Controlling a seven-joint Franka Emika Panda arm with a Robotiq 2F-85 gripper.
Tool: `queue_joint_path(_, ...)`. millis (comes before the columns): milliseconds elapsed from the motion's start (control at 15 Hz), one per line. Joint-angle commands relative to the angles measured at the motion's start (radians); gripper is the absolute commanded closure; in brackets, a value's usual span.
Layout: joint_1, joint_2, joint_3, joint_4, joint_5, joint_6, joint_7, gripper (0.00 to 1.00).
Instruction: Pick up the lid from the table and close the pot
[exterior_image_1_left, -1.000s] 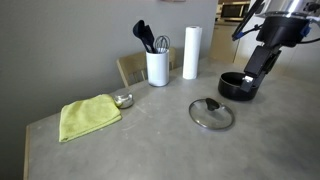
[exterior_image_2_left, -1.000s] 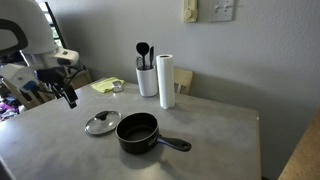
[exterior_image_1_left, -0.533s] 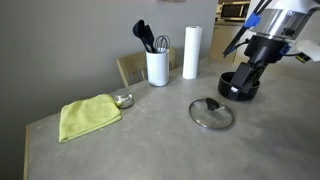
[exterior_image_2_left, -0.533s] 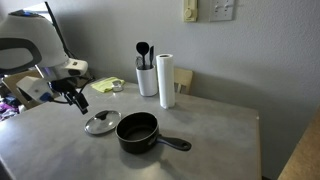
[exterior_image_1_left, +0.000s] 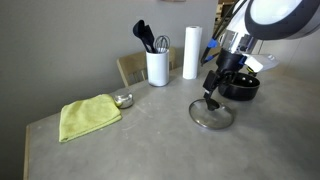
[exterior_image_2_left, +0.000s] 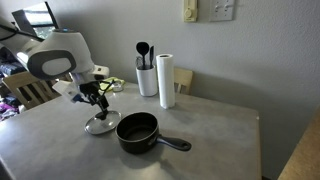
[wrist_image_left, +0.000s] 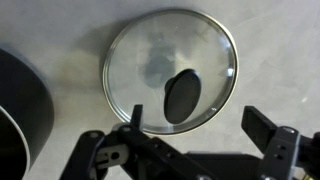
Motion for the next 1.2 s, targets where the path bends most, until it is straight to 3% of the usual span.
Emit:
queue_joint_path(0, -0.017, 0.095, -0.004, 0.115, -0.083, -0.033, 0.084, 0.0)
queue_joint_path(267, -0.004, 0.143, -0.024, 0.154, -0.129, -0.05, 0.2, 0.0)
queue_joint_path(667, -0.005, 0.172, -0.018, 0.153, -0.124, -0.088, 0.263, 0.0)
queue_joint_path(733, -0.007, 0.173, -0.015, 0.153, -0.12, -0.098, 0.267, 0.07)
queue_joint_path(800, -0.004, 0.173, -0.016, 0.153, -0.122, -0.104, 0.275, 0.26)
queue_joint_path(1133, -0.007, 0.166, 0.003, 0.152, -0.111, -0.118, 0.27, 0.62)
